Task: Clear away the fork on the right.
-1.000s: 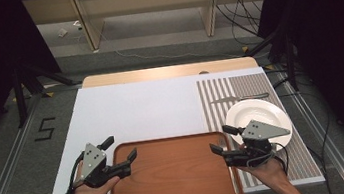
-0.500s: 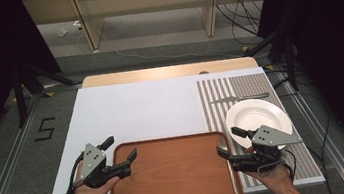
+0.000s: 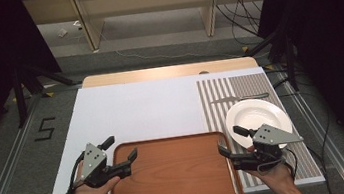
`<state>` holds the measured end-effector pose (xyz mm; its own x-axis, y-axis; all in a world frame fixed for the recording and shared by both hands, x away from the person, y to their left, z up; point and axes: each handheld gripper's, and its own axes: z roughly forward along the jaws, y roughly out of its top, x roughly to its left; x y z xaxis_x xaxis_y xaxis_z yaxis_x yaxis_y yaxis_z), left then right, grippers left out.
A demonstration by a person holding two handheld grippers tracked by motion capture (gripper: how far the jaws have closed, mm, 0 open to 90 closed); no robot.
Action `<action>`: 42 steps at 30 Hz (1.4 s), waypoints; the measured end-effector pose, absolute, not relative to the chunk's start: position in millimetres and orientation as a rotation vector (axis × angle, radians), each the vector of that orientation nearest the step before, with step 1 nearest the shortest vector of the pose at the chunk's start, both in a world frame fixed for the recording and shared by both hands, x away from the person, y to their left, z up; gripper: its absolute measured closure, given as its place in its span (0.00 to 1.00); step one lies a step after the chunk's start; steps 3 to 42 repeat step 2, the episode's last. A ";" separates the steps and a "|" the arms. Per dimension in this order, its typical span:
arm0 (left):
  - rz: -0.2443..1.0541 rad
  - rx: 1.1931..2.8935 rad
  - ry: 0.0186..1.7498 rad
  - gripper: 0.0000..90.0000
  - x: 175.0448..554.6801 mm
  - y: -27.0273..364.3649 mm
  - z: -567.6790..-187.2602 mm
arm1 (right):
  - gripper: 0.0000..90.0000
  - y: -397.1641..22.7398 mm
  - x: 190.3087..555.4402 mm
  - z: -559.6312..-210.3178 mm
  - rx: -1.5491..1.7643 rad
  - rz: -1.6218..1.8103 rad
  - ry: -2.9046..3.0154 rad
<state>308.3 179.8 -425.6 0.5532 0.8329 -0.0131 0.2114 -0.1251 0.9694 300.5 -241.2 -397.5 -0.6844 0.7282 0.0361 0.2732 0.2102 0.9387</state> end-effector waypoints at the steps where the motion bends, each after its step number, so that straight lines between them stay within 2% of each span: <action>1: 0.679 1.646 0.893 0.19 308.3 179.8 -425.6 | 0.23 -241.2 300.6 -397.8 0.929 1.472 2.078; 42: 0.678 1.645 0.894 0.19 308.3 179.8 -425.6 | 0.23 -241.1 300.9 -397.8 0.931 1.470 2.080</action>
